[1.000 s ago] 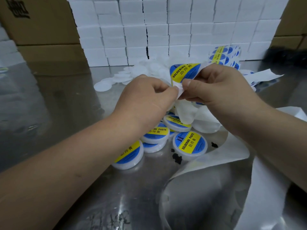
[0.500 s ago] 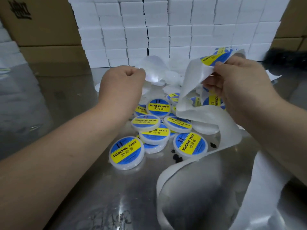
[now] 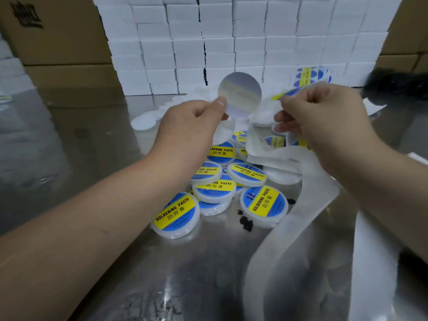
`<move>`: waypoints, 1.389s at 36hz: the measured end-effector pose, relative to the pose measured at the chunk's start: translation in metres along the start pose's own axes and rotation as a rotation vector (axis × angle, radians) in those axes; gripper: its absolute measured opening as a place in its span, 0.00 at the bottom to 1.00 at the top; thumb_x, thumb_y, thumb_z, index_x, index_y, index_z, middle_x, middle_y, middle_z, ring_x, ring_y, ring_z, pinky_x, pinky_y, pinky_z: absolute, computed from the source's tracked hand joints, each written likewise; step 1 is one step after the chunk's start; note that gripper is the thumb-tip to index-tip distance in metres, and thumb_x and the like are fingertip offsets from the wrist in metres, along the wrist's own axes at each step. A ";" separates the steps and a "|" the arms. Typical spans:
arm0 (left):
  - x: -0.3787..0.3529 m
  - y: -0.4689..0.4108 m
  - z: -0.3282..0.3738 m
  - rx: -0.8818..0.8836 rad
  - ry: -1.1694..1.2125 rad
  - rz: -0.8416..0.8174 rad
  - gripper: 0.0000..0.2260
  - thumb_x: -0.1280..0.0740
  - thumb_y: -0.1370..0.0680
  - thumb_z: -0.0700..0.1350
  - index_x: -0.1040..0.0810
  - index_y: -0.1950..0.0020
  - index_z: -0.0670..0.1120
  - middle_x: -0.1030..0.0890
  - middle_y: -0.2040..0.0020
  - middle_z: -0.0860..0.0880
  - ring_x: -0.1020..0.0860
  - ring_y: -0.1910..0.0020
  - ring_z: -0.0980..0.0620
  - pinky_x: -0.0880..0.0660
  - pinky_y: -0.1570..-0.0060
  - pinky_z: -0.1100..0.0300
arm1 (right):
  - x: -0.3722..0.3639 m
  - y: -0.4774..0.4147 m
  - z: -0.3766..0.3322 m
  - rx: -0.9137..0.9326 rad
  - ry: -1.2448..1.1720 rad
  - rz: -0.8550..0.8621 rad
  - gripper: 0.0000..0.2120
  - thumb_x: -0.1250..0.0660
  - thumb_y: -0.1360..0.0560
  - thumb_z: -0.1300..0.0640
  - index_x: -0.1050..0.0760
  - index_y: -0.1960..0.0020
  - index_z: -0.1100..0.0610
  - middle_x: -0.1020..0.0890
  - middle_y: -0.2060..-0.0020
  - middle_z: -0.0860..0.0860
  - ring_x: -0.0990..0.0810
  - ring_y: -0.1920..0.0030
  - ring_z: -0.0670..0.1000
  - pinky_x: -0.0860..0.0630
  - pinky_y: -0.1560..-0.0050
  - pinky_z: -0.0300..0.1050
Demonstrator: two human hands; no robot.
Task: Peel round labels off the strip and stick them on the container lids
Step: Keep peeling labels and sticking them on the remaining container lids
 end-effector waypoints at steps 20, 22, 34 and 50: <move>-0.001 0.000 0.007 0.210 0.204 -0.101 0.05 0.34 0.39 0.51 0.24 0.70 0.51 0.26 0.63 0.48 0.28 0.62 0.51 0.30 0.57 0.54 | -0.002 0.019 -0.013 0.559 0.268 -0.121 0.21 0.35 0.32 0.58 0.37 0.51 0.35 0.30 0.64 0.41 0.28 0.65 0.45 0.28 0.61 0.38; -0.002 0.000 0.006 0.221 0.200 -0.110 0.04 0.34 0.40 0.50 0.24 0.73 0.51 0.25 0.67 0.50 0.27 0.64 0.51 0.29 0.58 0.54 | -0.002 0.019 -0.013 0.605 0.302 -0.107 0.19 0.34 0.31 0.59 0.35 0.50 0.39 0.32 0.62 0.40 0.27 0.65 0.46 0.28 0.60 0.40; -0.003 -0.009 -0.003 0.329 0.367 -0.140 0.25 0.43 0.23 0.60 0.19 0.73 0.49 0.17 0.61 0.51 0.21 0.60 0.51 0.26 0.61 0.59 | -0.002 0.017 -0.013 0.570 0.323 -0.021 0.07 0.35 0.29 0.56 0.30 0.61 0.45 0.32 0.61 0.40 0.28 0.62 0.40 0.31 0.56 0.33; -0.006 -0.010 -0.008 0.175 0.346 -0.157 0.15 0.28 0.32 0.37 0.28 0.54 0.53 0.22 0.54 0.49 0.23 0.61 0.51 0.23 0.52 0.54 | -0.003 0.017 -0.017 0.298 -0.088 -0.194 0.09 0.34 0.28 0.63 0.26 0.63 0.51 0.20 0.70 0.44 0.21 0.67 0.43 0.24 0.62 0.38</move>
Point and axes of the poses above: each hand's wrist, its own y-axis away from the middle knuckle, its own x-axis out of the back of the hand, z = x × y, the point moved 1 cm from there along -y, towards the middle knuckle
